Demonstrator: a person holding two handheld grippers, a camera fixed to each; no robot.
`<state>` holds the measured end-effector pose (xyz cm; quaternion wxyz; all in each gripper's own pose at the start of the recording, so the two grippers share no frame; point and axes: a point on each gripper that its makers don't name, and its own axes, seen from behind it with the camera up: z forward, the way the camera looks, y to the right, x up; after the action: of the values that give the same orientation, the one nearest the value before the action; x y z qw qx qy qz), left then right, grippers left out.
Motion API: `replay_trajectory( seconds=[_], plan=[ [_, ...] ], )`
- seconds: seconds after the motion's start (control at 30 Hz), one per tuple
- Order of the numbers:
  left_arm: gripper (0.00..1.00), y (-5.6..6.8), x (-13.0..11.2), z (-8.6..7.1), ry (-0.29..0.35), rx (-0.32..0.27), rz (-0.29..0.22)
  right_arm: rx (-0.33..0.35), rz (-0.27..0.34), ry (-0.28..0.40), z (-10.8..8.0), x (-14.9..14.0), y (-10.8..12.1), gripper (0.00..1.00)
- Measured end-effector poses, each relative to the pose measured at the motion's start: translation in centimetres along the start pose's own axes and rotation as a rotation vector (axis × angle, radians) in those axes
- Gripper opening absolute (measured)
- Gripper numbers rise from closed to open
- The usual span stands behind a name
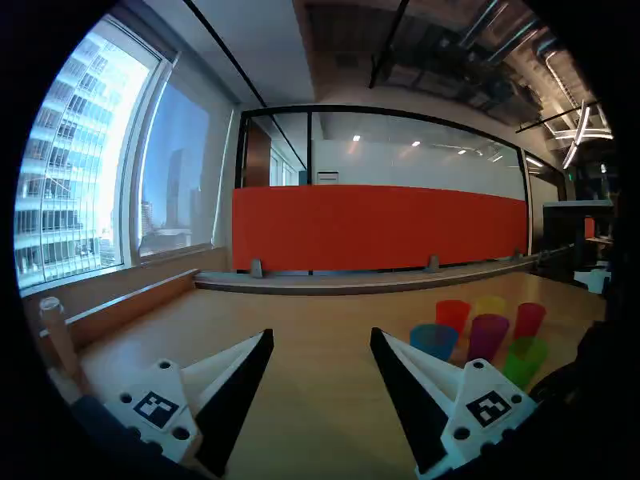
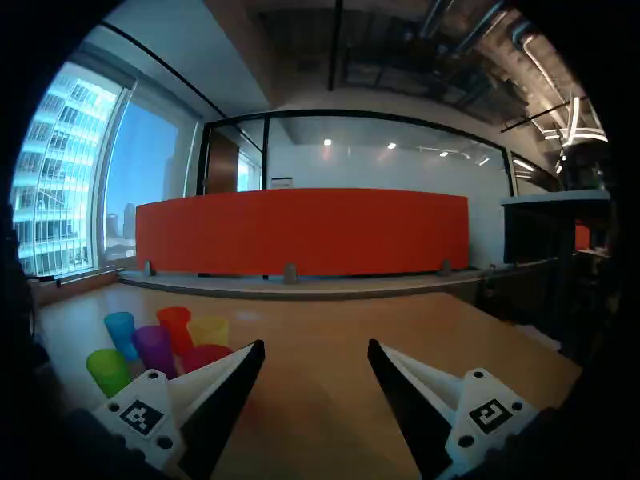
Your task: Pour water
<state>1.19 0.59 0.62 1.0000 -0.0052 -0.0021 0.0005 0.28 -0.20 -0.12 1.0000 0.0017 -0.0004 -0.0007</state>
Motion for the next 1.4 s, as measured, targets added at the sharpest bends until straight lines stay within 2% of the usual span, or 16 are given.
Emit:
replay_trajectory(
  seconds=[0.17,0.4,0.67,0.9,1.17,1.4],
  plan=[
    [0.9,0.5,2.1,0.7,-0.005,-0.025,-0.014,0.033,-0.012,-0.012,-0.5,1.9,-1.0,1.0],
    [0.9,1.1,6.4,1.6,0.001,-0.072,-0.032,0.093,-0.03,-0.039,-0.6,5.7,-2.6,1.0],
    [0.9,1.7,11.5,2.2,0.013,-0.125,-0.043,0.126,-0.05,-0.042,-0.2,10.2,-3.2,1.0],
    [0.9,1.9,15.7,2.5,0.034,-0.164,-0.024,0.144,-0.064,-0.017,0.3,14.1,-3.1,1.0],
    [0.9,2.9,18.6,2.9,0.023,-0.217,-0.019,0.167,-0.069,-0.016,0.5,16.9,-3.3,1.0],
    [0.9,3.7,19.6,3.4,0.017,-0.256,-0.025,0.218,-0.051,-0.032,0.5,16.9,-4.6,1.0]
  ],
)
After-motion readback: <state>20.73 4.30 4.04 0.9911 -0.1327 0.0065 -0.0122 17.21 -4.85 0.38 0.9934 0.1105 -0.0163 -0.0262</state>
